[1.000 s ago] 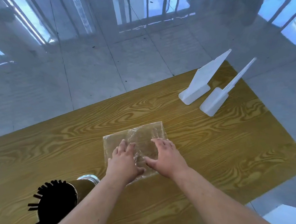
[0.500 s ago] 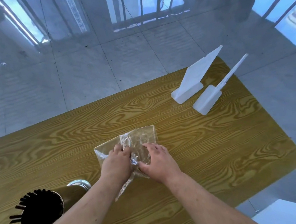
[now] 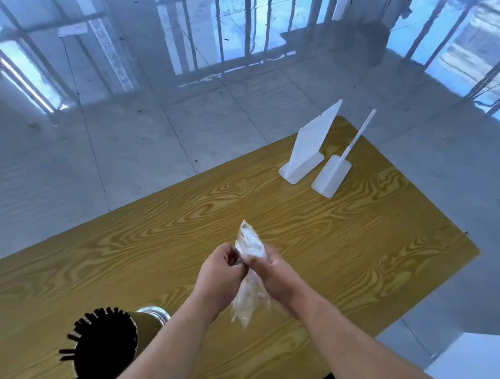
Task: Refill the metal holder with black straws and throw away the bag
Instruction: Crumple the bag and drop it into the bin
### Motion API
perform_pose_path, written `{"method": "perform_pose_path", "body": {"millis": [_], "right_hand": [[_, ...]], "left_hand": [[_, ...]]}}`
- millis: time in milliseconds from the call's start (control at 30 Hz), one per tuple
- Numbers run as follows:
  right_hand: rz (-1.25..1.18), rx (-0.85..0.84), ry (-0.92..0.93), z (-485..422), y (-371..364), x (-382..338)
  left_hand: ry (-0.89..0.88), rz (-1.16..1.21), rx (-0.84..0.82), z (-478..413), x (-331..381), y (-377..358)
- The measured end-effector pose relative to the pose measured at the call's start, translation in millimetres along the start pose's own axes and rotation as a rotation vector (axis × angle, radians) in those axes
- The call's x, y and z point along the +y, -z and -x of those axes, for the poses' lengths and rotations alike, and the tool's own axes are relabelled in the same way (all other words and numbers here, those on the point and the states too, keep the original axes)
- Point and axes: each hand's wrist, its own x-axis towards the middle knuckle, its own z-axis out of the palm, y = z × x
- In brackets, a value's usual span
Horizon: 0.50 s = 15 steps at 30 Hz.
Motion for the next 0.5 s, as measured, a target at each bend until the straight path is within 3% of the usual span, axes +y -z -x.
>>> {"method": "perform_pose_path", "body": {"millis": [67,167,367,433,500], "right_hand": [[-0.229,-0.065,-0.026,13.1,-8.0,-7.0],[-0.386,-0.074,0.016,30.0,-18.9,-16.3],[-0.456,0.112,0.124,59.5,-29.0,-27.4],[-0.458,0.165,0.154,68.3,-29.1,-28.3],[-0.432,0.133,0.166,81.6,-32.2,-30.3]], "left_hand": [[-0.009,0.098,-0.043,14.9,8.4,4.9],[-0.060,0.083,-0.115,38.3,19.3,15.2],[-0.417,-0.410,-0.089,75.9,21.9,38.5],[-0.560,-0.489,-0.110,87.5,21.9,47.9],[-0.594,-0.539,-0.188,98.7,24.9,57.2]]}}
